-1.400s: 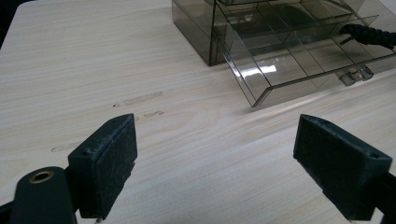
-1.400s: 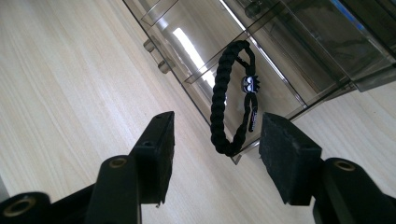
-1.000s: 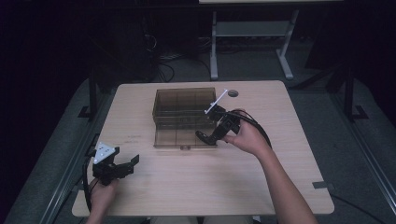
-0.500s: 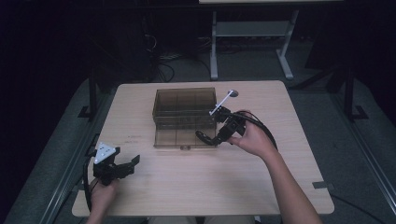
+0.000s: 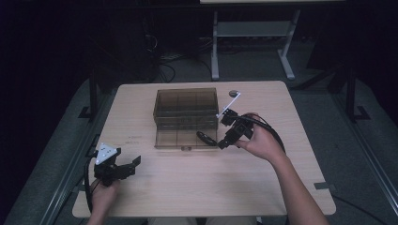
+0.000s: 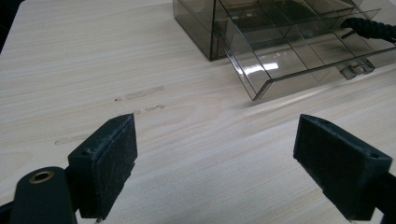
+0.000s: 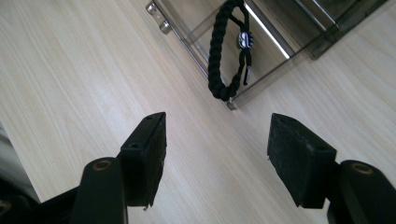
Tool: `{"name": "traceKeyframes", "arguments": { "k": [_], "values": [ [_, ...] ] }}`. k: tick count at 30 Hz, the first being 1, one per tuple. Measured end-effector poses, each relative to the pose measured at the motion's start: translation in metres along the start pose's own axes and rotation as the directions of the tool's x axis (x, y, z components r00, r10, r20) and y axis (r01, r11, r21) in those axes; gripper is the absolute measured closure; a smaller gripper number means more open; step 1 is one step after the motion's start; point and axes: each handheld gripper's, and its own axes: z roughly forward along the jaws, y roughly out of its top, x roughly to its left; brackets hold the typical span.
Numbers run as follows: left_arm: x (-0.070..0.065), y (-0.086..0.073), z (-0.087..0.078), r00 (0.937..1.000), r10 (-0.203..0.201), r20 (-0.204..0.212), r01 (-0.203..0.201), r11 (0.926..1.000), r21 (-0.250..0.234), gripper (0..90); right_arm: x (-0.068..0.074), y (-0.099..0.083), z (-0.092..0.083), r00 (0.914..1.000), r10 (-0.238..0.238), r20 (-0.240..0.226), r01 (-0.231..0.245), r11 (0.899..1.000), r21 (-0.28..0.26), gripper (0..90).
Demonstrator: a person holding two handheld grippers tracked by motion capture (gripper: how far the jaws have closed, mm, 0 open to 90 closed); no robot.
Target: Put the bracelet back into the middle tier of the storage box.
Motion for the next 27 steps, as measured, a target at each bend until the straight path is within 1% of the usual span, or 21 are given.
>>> {"name": "traceKeyframes", "arguments": {
  "k": [10,12,13,15,23,27],
  "values": [
    [0.000,0.000,0.000,1.0000,-0.001,-0.003,0.001,1.0000,0.001,13.1,-0.004,-0.018,-0.002,0.9996,0.027,-0.010,-0.027,1.000,-0.012,36.8],
    [-0.001,0.000,0.000,1.0000,0.002,0.000,-0.002,1.0000,0.004,13.1,-0.005,-0.022,-0.001,0.9995,0.029,-0.010,-0.030,1.000,-0.009,36.7],
    [-0.001,0.000,0.000,1.0000,0.003,0.000,-0.003,1.0000,0.005,13.1,-0.007,-0.026,0.000,0.9993,0.035,-0.012,-0.035,0.999,-0.002,36.7],
    [-0.001,0.000,0.000,1.0000,0.004,0.000,-0.004,1.0000,0.005,13.1,-0.007,-0.028,0.000,0.9991,0.041,-0.014,-0.041,0.999,-0.003,36.7],
    [-0.001,0.000,0.001,1.0000,0.000,0.000,0.000,1.0000,0.006,13.1,-0.011,-0.043,0.003,0.9982,0.058,-0.012,-0.058,0.998,0.009,36.6],
    [-0.002,-0.001,0.001,1.0000,0.003,0.002,-0.003,1.0000,0.006,13.1,-0.012,-0.052,0.002,0.9977,0.067,-0.012,-0.067,0.998,0.004,36.6]
  ]
}}
